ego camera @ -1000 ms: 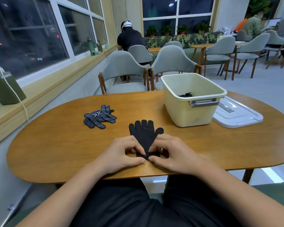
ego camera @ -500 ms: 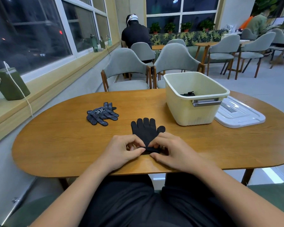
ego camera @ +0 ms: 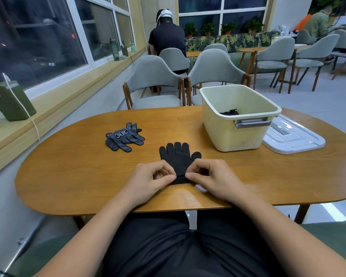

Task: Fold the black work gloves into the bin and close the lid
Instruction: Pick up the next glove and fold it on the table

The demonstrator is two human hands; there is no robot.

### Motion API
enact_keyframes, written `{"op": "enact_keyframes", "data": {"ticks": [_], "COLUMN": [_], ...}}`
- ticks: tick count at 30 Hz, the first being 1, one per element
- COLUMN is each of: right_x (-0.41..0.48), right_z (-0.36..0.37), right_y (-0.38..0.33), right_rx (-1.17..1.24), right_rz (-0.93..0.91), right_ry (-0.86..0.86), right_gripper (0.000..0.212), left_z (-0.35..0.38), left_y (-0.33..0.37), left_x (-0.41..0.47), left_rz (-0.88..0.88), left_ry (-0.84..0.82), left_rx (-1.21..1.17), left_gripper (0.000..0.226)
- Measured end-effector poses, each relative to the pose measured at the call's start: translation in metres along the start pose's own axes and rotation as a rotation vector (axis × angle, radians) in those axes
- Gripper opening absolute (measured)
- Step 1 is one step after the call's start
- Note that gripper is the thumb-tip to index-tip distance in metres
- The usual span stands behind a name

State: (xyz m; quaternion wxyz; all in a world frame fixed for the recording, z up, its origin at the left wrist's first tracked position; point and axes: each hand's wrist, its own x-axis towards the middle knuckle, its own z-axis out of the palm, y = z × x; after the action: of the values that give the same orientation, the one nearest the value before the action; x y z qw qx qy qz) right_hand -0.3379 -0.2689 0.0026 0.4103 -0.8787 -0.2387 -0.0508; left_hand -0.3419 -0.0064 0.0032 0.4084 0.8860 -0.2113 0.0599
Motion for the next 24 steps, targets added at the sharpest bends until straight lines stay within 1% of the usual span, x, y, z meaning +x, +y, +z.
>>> {"op": "enact_keyframes", "data": {"ticks": [2, 5, 10, 14, 18, 21, 24], "right_x": [0.0, 0.001, 0.003, 0.0, -0.003, -0.006, -0.008], "right_z": [0.001, 0.004, 0.008, 0.008, 0.009, 0.011, 0.011], "right_y": [0.0, 0.002, 0.002, 0.002, 0.003, 0.003, 0.003], "right_rx": [-0.003, -0.074, -0.16, -0.186, -0.263, -0.371, -0.409], "right_rz": [0.02, 0.013, -0.026, -0.067, -0.188, -0.294, -0.311], "right_ry": [0.006, 0.037, 0.048, 0.079, 0.095, 0.087, 0.084], "right_gripper": [0.006, 0.008, 0.007, 0.004, 0.012, 0.018, 0.018], "left_z": [0.0, 0.002, 0.005, 0.005, 0.005, 0.005, 0.007], "left_y": [-0.001, -0.001, 0.002, 0.005, 0.007, 0.004, 0.005], "left_x": [0.0, 0.001, -0.001, -0.004, -0.006, -0.008, -0.008], "left_rz": [-0.007, 0.007, 0.125, 0.163, 0.248, 0.282, 0.275], "left_ry": [0.005, 0.011, 0.042, 0.072, 0.072, 0.064, 0.049], "left_rx": [-0.003, 0.053, 0.216, 0.251, 0.283, 0.326, 0.311], "left_gripper": [0.005, 0.006, 0.008, 0.008, 0.017, 0.017, 0.014]}}
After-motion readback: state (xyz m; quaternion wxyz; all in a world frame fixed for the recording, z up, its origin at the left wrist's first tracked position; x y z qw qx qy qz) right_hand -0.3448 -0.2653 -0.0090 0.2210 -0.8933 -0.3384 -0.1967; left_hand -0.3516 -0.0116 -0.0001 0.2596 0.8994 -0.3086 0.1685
